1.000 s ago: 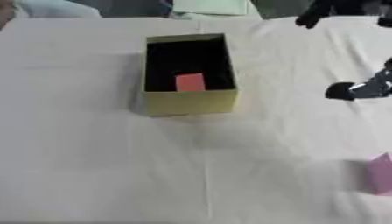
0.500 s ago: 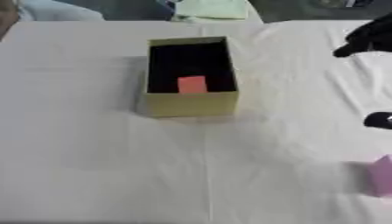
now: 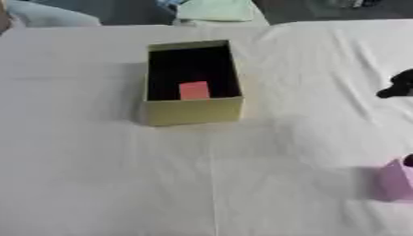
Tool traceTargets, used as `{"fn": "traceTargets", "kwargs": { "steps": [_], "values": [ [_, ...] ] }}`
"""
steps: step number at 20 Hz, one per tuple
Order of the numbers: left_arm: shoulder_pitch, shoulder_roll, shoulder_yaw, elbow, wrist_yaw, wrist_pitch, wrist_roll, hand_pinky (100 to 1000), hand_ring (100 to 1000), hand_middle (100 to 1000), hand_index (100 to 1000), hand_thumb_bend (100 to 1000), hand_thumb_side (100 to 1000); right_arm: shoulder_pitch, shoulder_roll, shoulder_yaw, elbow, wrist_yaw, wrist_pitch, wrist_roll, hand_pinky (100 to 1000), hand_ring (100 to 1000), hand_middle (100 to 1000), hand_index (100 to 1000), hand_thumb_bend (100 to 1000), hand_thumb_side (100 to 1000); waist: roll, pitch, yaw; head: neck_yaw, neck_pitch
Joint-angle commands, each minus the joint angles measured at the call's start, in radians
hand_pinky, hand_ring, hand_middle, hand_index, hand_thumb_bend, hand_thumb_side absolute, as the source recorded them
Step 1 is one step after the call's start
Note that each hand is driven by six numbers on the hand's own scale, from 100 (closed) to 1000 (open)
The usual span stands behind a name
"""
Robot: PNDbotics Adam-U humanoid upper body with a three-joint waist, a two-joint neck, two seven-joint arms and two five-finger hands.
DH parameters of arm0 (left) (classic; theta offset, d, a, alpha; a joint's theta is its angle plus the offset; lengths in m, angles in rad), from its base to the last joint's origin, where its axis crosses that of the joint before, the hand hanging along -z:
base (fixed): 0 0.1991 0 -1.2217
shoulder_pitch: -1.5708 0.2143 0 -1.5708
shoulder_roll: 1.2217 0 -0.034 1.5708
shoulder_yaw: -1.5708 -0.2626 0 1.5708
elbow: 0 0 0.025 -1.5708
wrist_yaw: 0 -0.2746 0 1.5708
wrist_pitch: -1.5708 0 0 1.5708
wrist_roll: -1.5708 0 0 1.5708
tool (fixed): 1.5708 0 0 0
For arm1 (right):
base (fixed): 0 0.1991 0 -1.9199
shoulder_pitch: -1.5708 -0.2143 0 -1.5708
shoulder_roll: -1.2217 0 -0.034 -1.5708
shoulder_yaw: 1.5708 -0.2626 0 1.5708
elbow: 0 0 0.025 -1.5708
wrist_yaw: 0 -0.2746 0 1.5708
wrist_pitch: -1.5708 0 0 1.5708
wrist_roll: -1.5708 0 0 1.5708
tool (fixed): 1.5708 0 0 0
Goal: Pick up objects on the table and place them in the box.
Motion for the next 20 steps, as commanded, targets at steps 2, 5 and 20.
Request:
{"fn": "traceTargets", "kwargs": {
  "steps": [2, 5, 20],
  "values": [
    [0.001, 0.031, 0.017, -0.015, -0.006, 0.001, 0.008, 676, 687, 680, 796, 435, 820, 0.04, -0.009, -0.034, -0.012, 0.04, -0.013, -0.026, 902, 924, 798, 956, 484, 577, 0.002, -0.017, -0.008, 0.012, 0.005],
    [0.003, 0.031, 0.016, -0.015, -0.007, 0.002, 0.008, 675, 687, 680, 796, 434, 820, 0.067, 0.003, -0.039, -0.012, 0.054, -0.025, -0.022, 904, 929, 801, 958, 492, 552, 0.004, -0.021, -0.015, 0.011, 0.005],
    [0.014, 0.032, 0.014, -0.015, -0.009, 0.005, 0.006, 674, 687, 679, 797, 431, 822, 0.121, 0.016, -0.04, -0.012, 0.105, -0.039, 0.055, 911, 945, 827, 964, 562, 478, 0.008, -0.03, -0.031, -0.015, 0.005]
  ]
}}
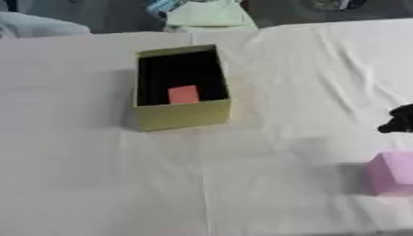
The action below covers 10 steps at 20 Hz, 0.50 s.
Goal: Pick up objects on the table and place them in the box.
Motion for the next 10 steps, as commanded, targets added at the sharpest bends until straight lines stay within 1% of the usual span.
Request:
{"fn": "traceTargets", "kwargs": {
  "steps": [1, 7, 10],
  "values": [
    [-0.002, 0.031, 0.009, -0.015, 0.001, 0.001, 0.0, 674, 687, 679, 797, 429, 823, -0.002, -0.018, -0.012, -0.011, 0.026, 0.015, 0.008, 912, 945, 826, 956, 572, 485, -0.001, -0.012, 0.0, -0.005, 0.005],
    [-0.006, 0.03, 0.005, -0.015, 0.004, 0.001, -0.004, 673, 686, 679, 796, 427, 824, -0.001, -0.014, 0.002, -0.011, 0.052, 0.068, 0.005, 906, 934, 804, 950, 590, 466, 0.001, -0.009, 0.007, -0.014, 0.005],
    [-0.007, 0.028, 0.004, -0.015, 0.006, 0.001, -0.007, 673, 686, 679, 796, 426, 825, -0.006, -0.013, 0.008, -0.011, 0.067, 0.103, 0.006, 908, 936, 811, 948, 608, 469, 0.003, -0.007, 0.011, -0.019, 0.005]
  ]
}}
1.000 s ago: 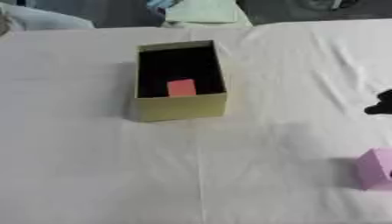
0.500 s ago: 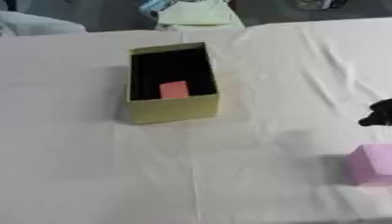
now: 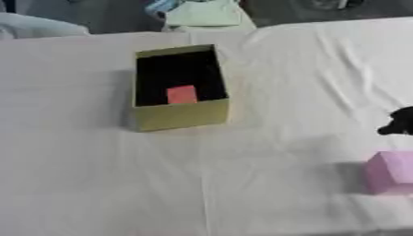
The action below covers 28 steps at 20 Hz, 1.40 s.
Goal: Pick up objects on the table and place them in the box.
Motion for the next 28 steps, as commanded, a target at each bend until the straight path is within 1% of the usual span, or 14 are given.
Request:
{"fn": "traceTargets", "kwargs": {
  "steps": [1, 4, 8, 11, 16, 21, 25, 28],
  "values": [
    [-0.008, 0.028, 0.004, -0.015, 0.006, 0.0, -0.006, 672, 685, 679, 796, 425, 826, -0.01, -0.021, -0.003, -0.011, 0.024, 0.034, -0.001, 907, 935, 811, 947, 605, 475, -0.001, -0.008, 0.002, -0.006, 0.005],
    [-0.008, 0.026, 0.003, -0.015, 0.007, 0.001, -0.008, 672, 685, 678, 795, 424, 828, -0.009, -0.016, 0.006, -0.011, 0.029, 0.054, 0.004, 905, 933, 810, 947, 592, 491, 0.0, -0.004, 0.003, -0.014, 0.005],
    [-0.008, 0.024, 0.003, -0.015, 0.007, 0.002, -0.01, 671, 685, 679, 796, 425, 828, -0.003, -0.008, 0.011, -0.011, 0.016, 0.08, 0.024, 901, 928, 801, 944, 553, 510, 0.002, -0.003, 0.003, -0.025, 0.005],
    [-0.008, 0.023, 0.003, -0.015, 0.008, 0.002, -0.01, 671, 685, 679, 796, 424, 828, -0.002, 0.0, 0.01, -0.011, 0.003, 0.104, 0.036, 896, 922, 792, 937, 536, 501, 0.004, -0.003, 0.003, -0.034, 0.005],
    [-0.007, 0.02, 0.004, -0.015, 0.008, 0.003, -0.011, 671, 685, 679, 795, 423, 830, 0.002, 0.009, 0.005, -0.011, -0.014, 0.148, 0.057, 888, 910, 782, 930, 530, 491, 0.007, -0.002, 0.002, -0.045, 0.005],
    [-0.007, 0.019, 0.003, -0.015, 0.008, 0.003, -0.013, 670, 685, 679, 795, 422, 830, 0.0, 0.014, 0.005, -0.011, -0.027, 0.186, 0.077, 873, 892, 769, 921, 523, 481, 0.011, -0.001, 0.003, -0.047, 0.005],
    [-0.007, 0.018, 0.003, -0.015, 0.009, 0.003, -0.014, 670, 685, 678, 794, 421, 831, -0.002, 0.017, 0.011, -0.009, -0.036, 0.203, 0.099, 867, 882, 761, 910, 529, 471, 0.014, 0.0, 0.005, -0.048, 0.005],
    [-0.008, 0.017, 0.002, -0.015, 0.009, 0.003, -0.015, 670, 684, 678, 794, 421, 831, -0.008, 0.02, 0.017, 0.01, -0.041, 0.208, 0.114, 864, 876, 754, 900, 546, 447, 0.016, 0.001, 0.007, -0.049, 0.005]
  ]
}}
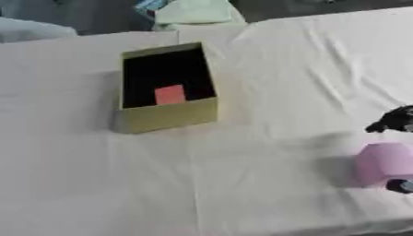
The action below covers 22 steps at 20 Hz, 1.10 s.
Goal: Pick up objects on the table and place them in the box.
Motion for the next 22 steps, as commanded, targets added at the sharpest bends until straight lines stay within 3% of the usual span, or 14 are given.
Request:
{"fn": "traceTargets", "kwargs": {
  "steps": [1, 5, 8, 13, 22],
  "values": [
    [-0.007, 0.017, 0.002, -0.015, 0.005, -0.001, -0.004, 669, 684, 678, 794, 421, 832, -0.015, -0.016, -0.005, 0.018, -0.01, 0.006, 0.014, 865, 875, 753, 900, 549, 442, -0.001, -0.009, 0.003, -0.003, 0.005],
    [-0.006, 0.015, 0.002, -0.015, 0.005, 0.0, -0.007, 669, 684, 678, 794, 418, 833, -0.027, -0.011, 0.004, 0.065, -0.013, 0.003, 0.02, 868, 867, 744, 891, 563, 414, 0.003, -0.008, 0.006, -0.004, 0.005],
    [-0.007, 0.013, 0.0, -0.015, 0.006, 0.001, -0.011, 668, 683, 677, 793, 417, 835, -0.038, -0.006, 0.01, 0.091, -0.013, 0.004, 0.008, 859, 835, 720, 868, 587, 344, 0.005, -0.008, 0.007, -0.005, 0.005],
    [-0.007, 0.011, -0.001, -0.015, 0.008, 0.001, -0.014, 667, 684, 676, 793, 417, 836, -0.057, 0.0, 0.023, 0.125, -0.009, 0.016, -0.018, 832, 803, 700, 849, 575, 325, 0.008, -0.007, 0.011, -0.01, 0.005],
    [-0.007, 0.009, 0.0, -0.015, 0.009, 0.001, -0.018, 665, 684, 675, 793, 415, 836, -0.062, 0.01, 0.034, 0.129, -0.024, 0.026, -0.07, 666, 644, 515, 688, 529, 323, 0.007, -0.006, 0.013, -0.011, 0.005]
  ]
}}
